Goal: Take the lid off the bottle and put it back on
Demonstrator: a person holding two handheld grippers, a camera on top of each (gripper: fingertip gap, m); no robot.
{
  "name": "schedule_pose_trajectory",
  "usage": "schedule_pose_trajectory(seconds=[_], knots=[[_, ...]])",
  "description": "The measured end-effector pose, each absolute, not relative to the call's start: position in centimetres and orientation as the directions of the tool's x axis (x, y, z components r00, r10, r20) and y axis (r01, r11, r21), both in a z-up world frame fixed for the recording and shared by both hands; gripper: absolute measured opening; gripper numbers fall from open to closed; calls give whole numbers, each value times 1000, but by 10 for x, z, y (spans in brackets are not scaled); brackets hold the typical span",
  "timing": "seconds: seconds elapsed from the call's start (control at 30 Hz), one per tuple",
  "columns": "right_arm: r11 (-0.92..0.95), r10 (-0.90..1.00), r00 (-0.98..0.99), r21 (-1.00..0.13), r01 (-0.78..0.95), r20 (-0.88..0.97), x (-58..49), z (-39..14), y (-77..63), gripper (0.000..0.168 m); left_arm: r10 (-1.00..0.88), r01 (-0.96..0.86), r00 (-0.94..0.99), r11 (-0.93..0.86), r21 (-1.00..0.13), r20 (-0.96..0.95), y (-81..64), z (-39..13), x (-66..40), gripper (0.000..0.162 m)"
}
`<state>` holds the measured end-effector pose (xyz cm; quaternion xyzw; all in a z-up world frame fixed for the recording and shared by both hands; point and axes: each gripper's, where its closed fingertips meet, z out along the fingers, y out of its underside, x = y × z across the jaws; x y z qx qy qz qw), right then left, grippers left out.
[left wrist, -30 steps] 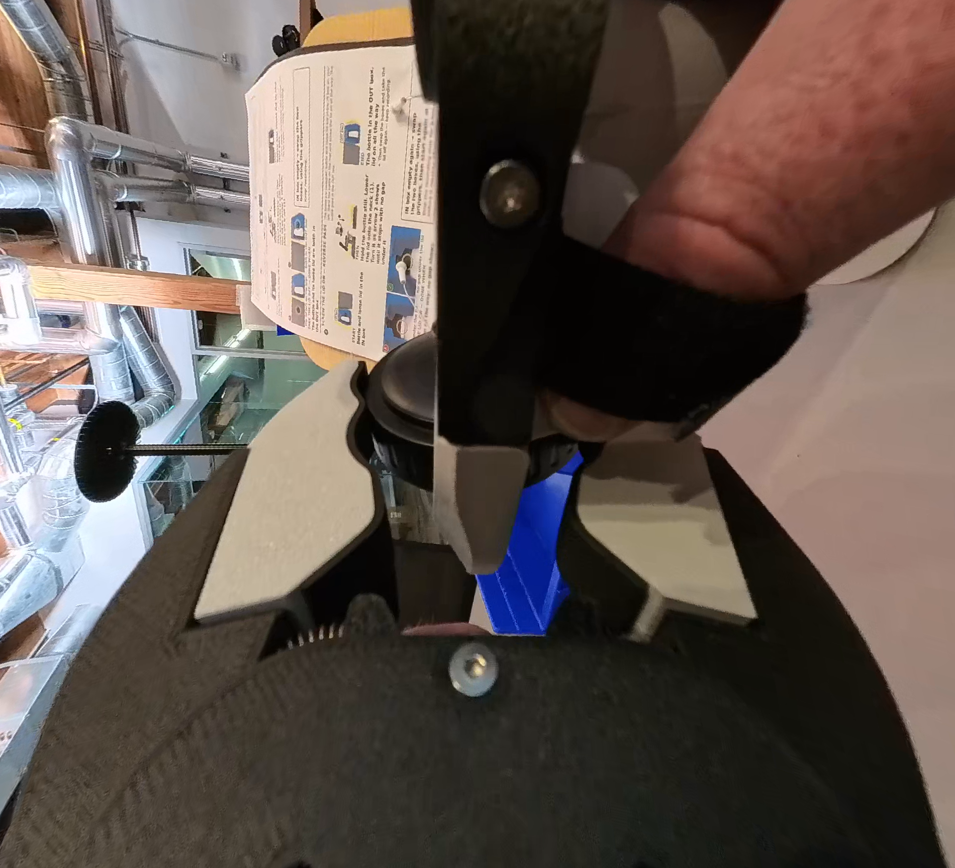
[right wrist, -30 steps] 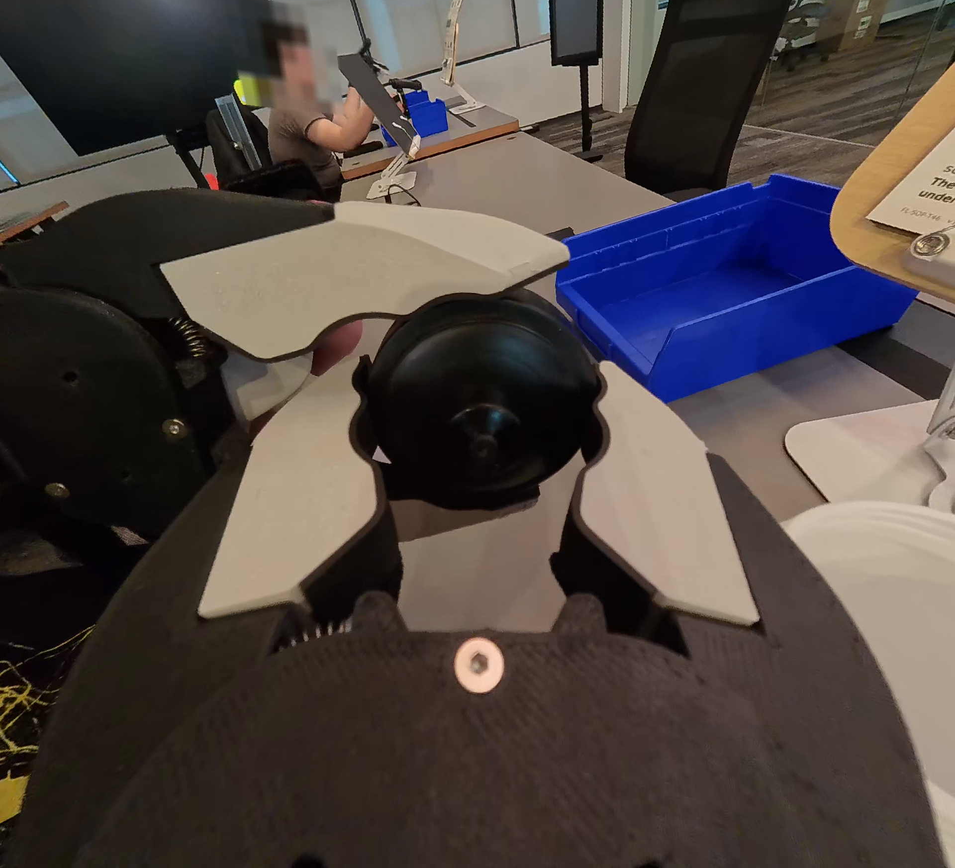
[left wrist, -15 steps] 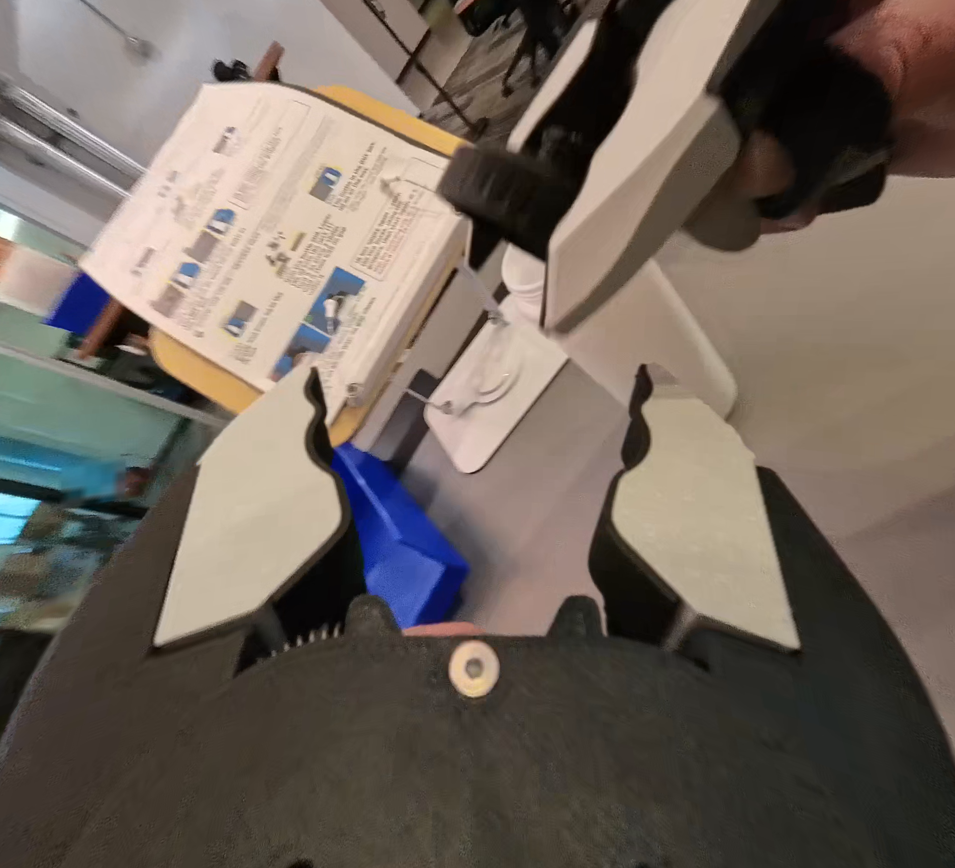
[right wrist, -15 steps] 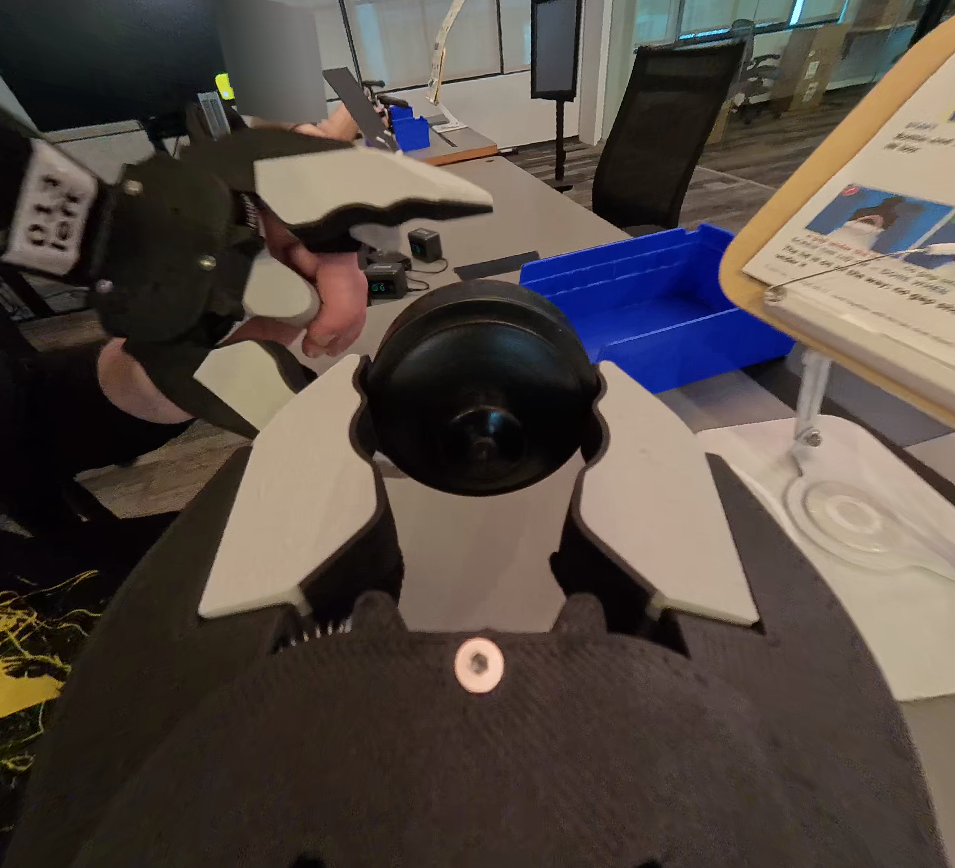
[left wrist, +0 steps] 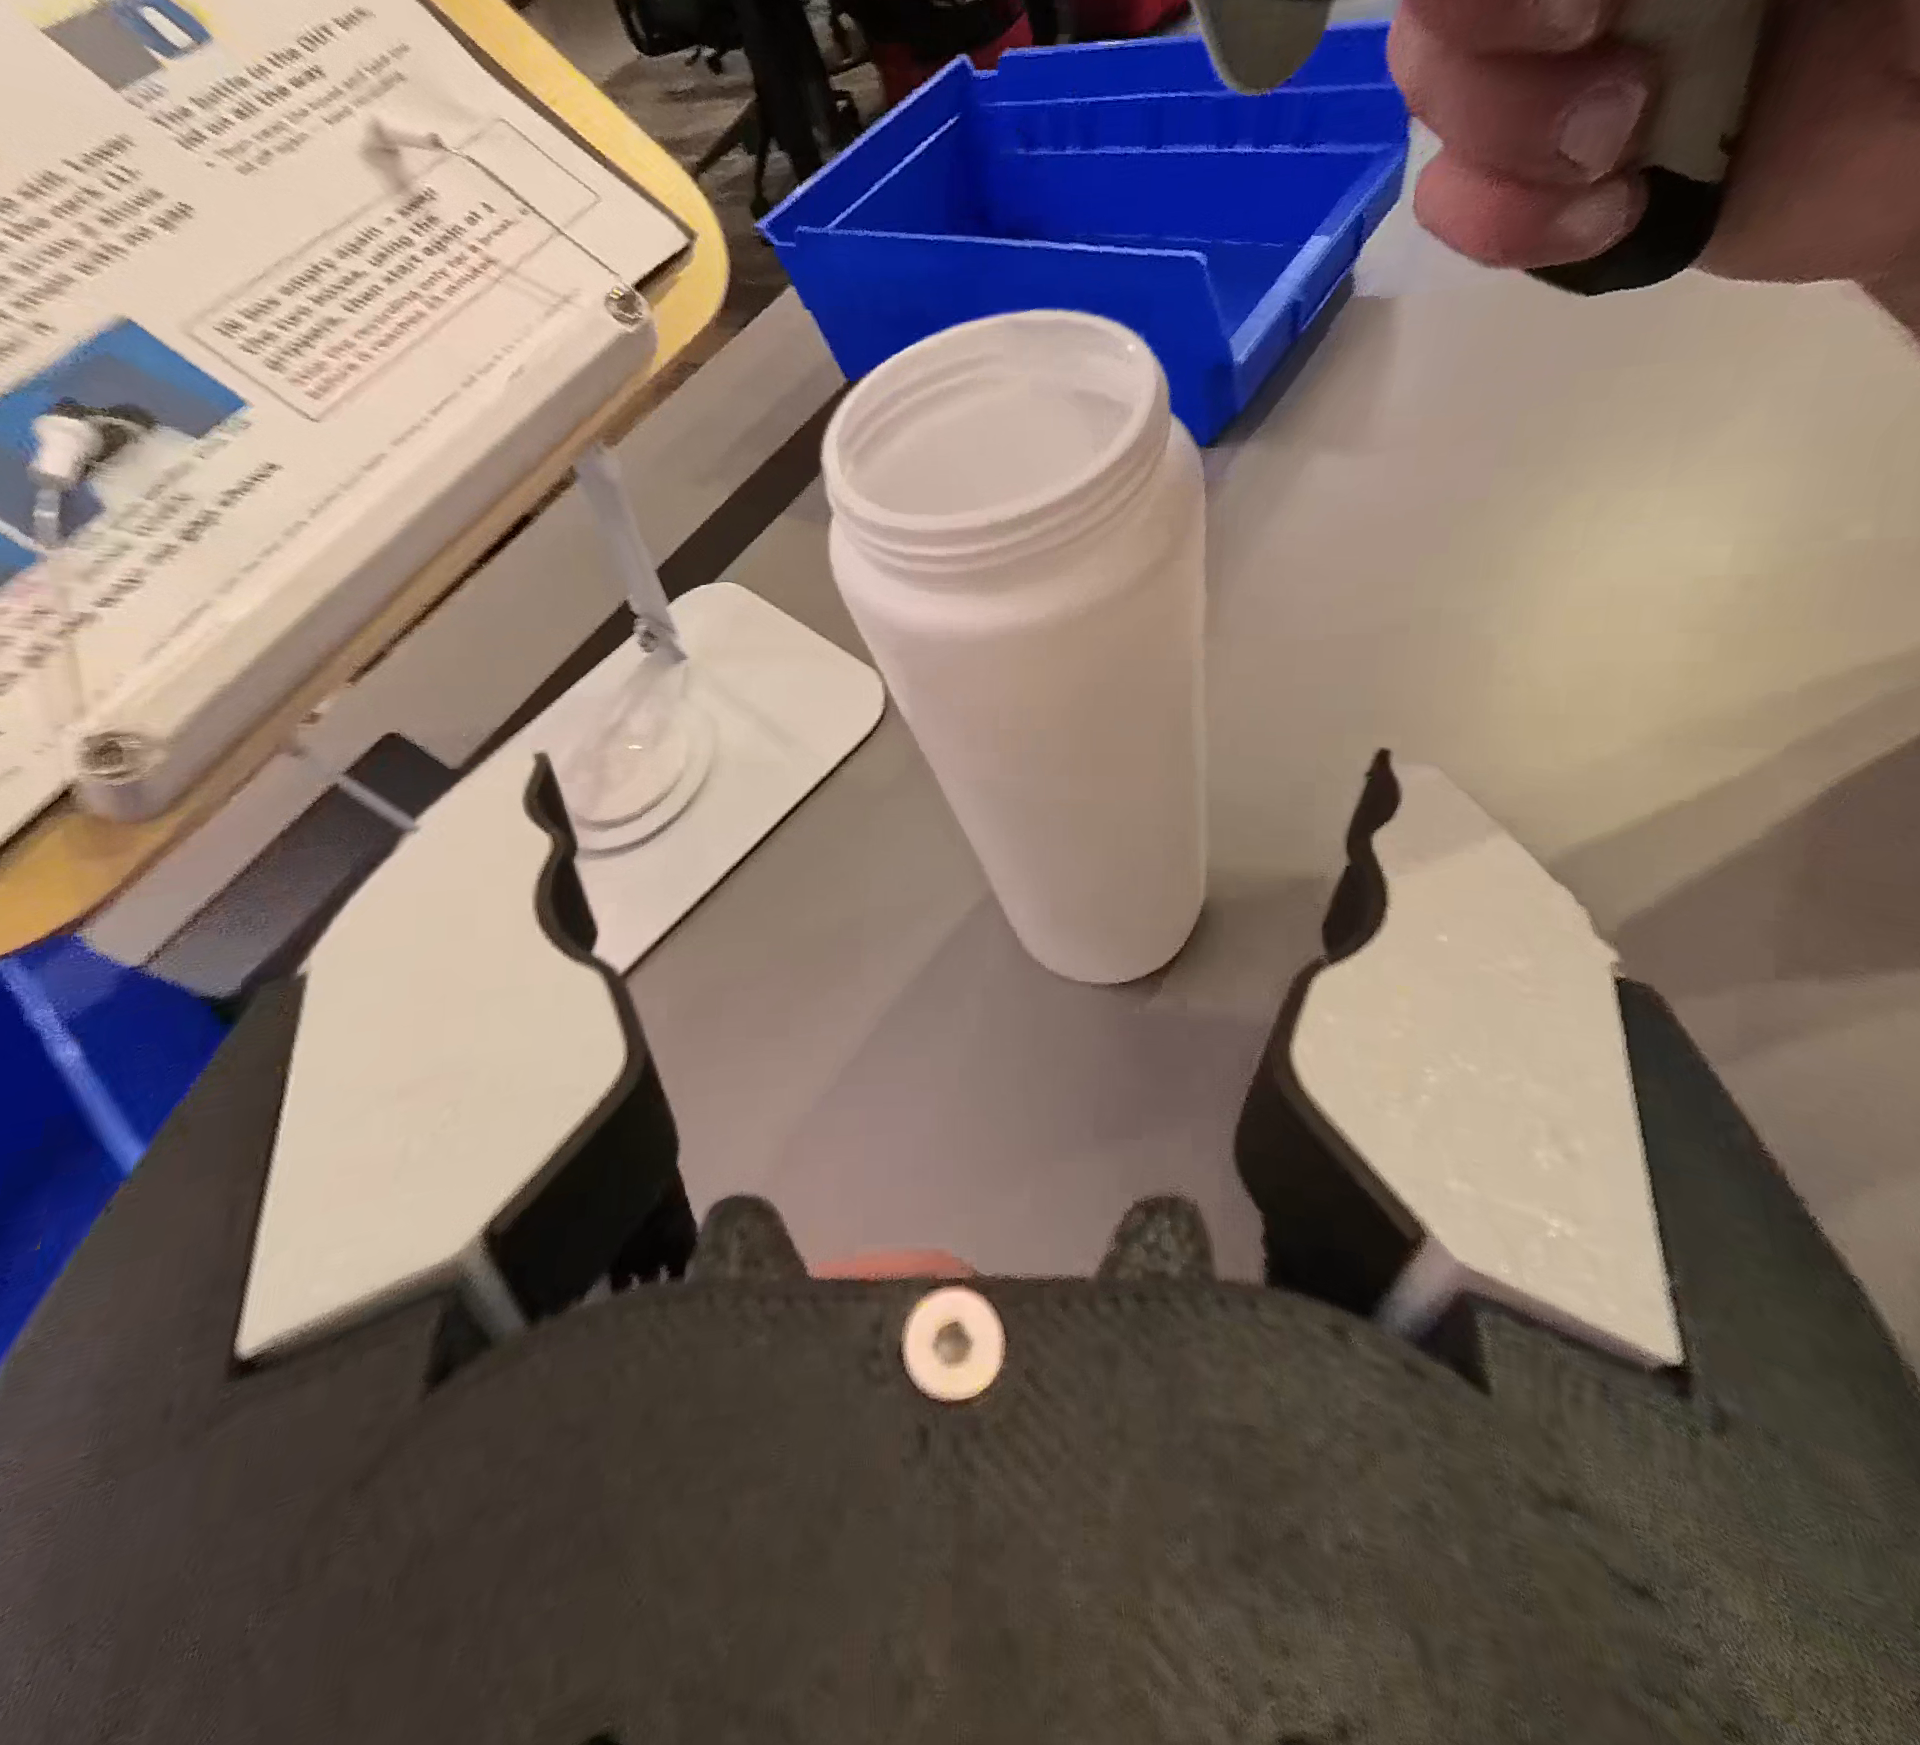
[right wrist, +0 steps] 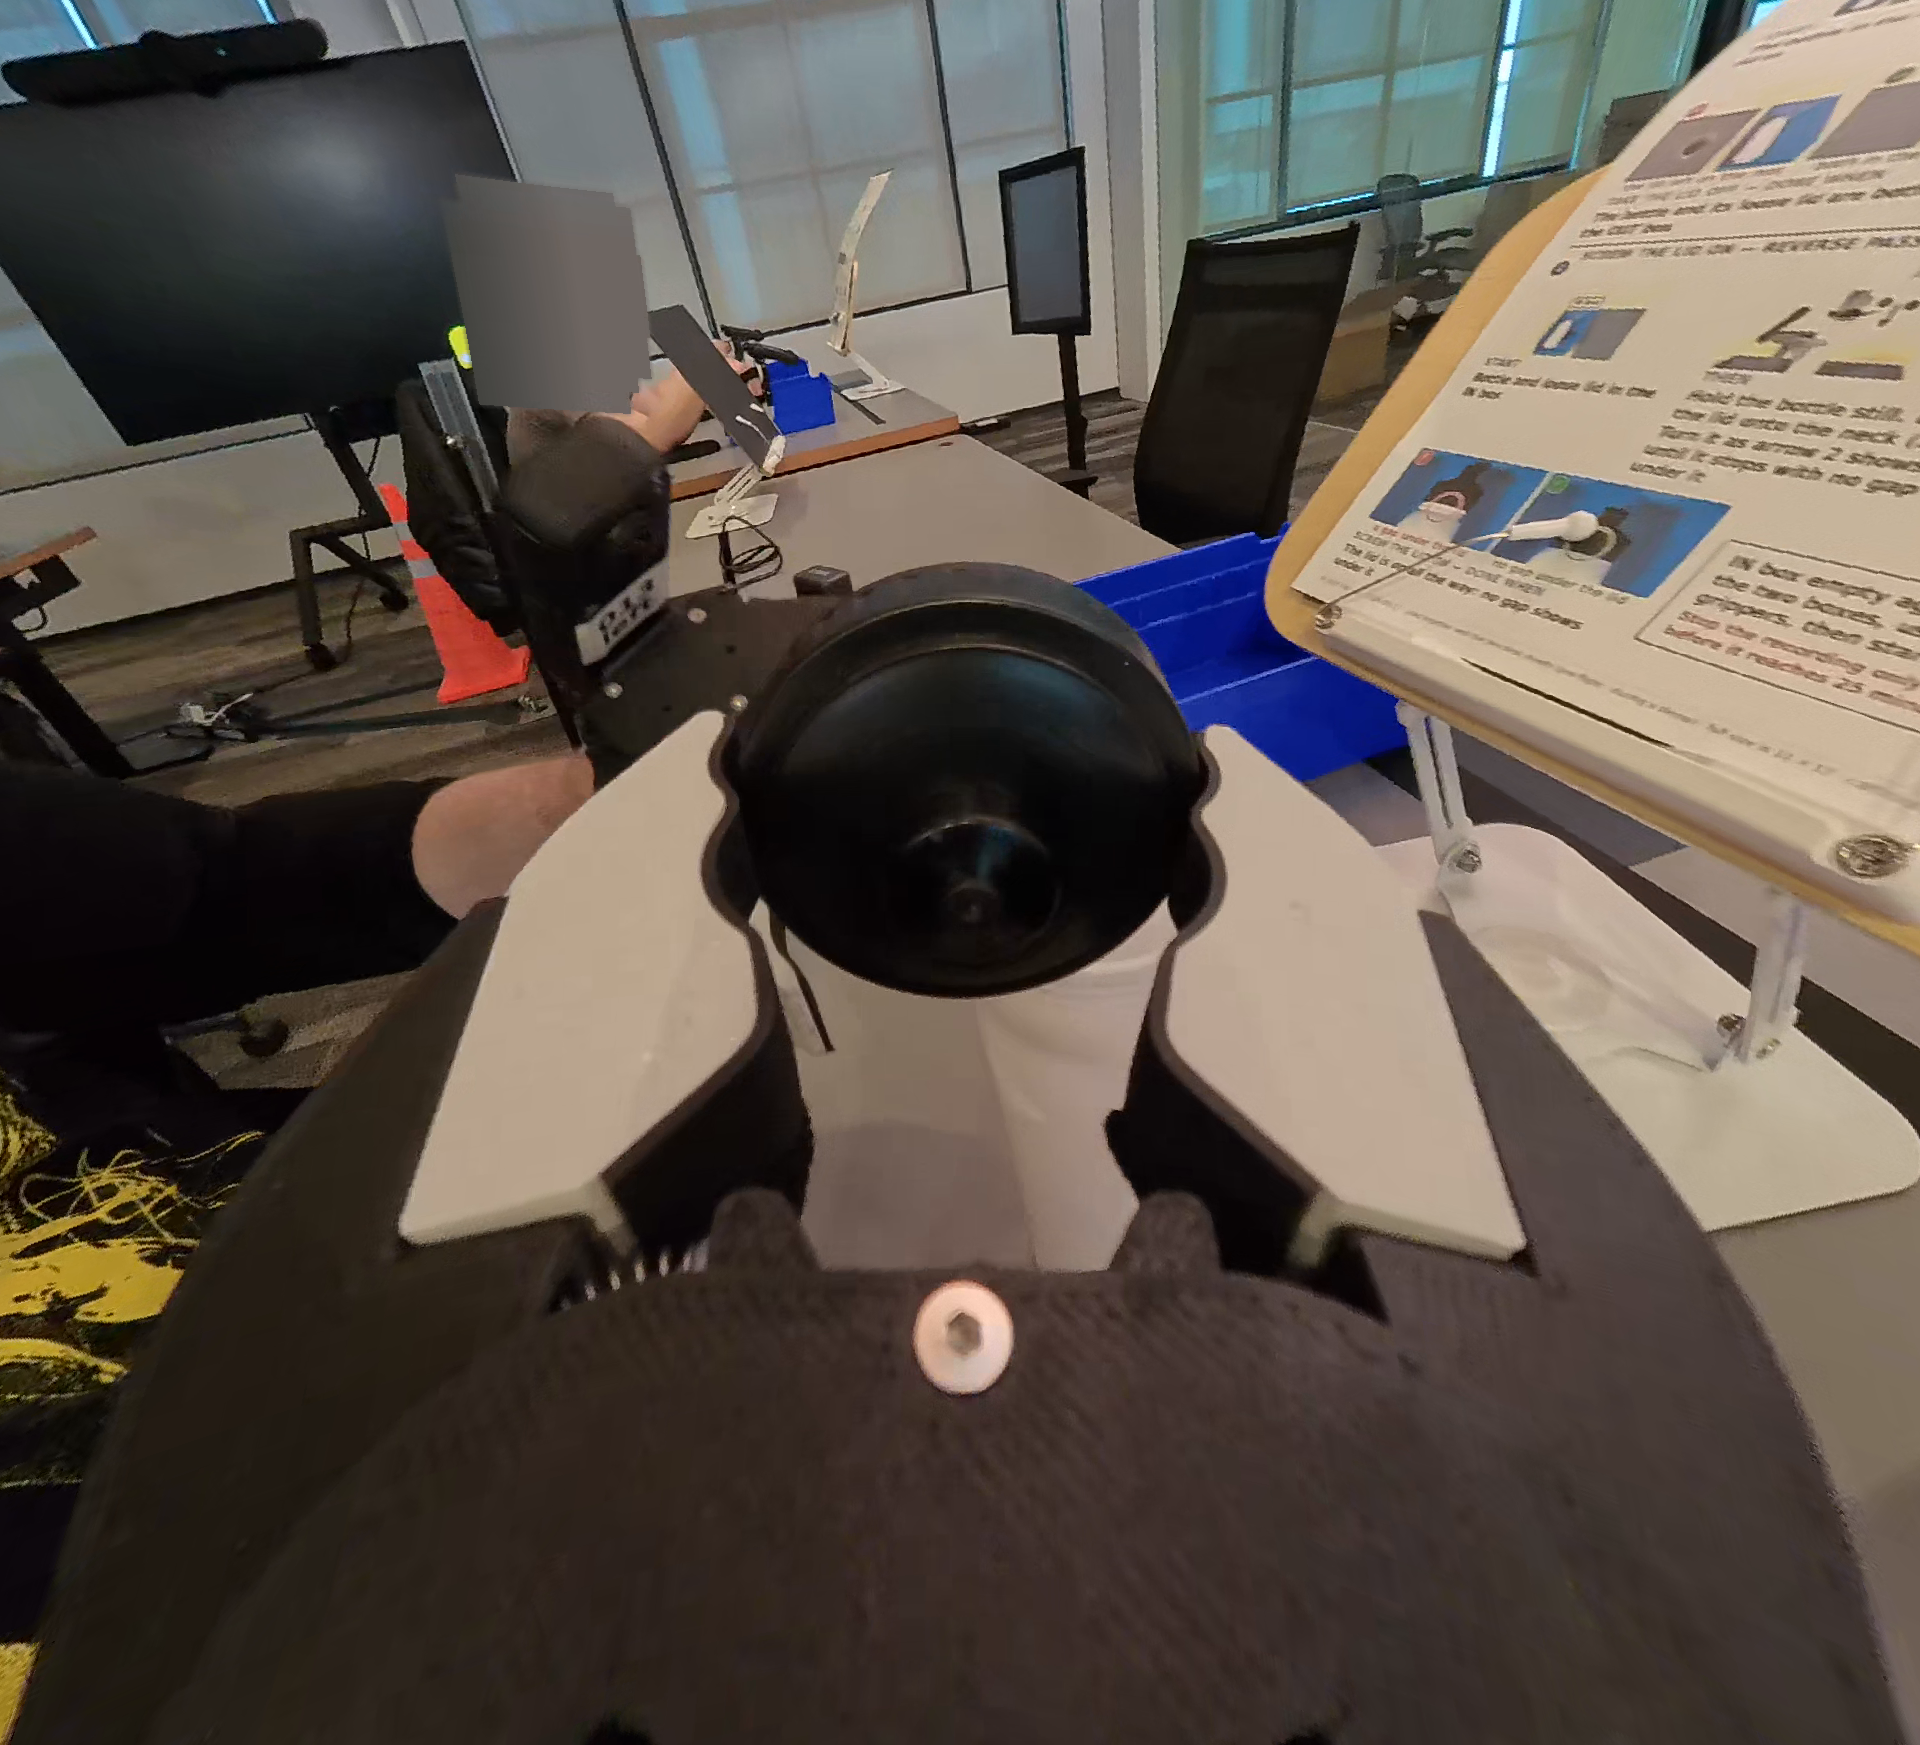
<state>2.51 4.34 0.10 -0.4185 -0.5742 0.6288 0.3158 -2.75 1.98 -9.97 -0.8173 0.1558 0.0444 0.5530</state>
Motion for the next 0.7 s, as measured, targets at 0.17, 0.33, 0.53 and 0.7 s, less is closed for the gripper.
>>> schedule_pose_trajectory(seconds=[0.17,0.33,0.53,0.7], knots=[[-183,873,-445,-979,85,-202,28,-1,55,79,-267,-213,956,-346,-913,-122,50,-123,-20,141],[-194,868,-449,-977,89,-213,27,-6,59,79,-329,-178,942,-351,-919,-57,68,-139,-8,129],[-194,860,-461,-976,101,-219,24,-13,60,79,-358,-177,932,-341,-923,-46,74,-146,-2,107],[-191,861,-459,-976,108,-219,22,-16,61,79,-384,-165,923,-329,-930,-28,77,-150,4,93]])
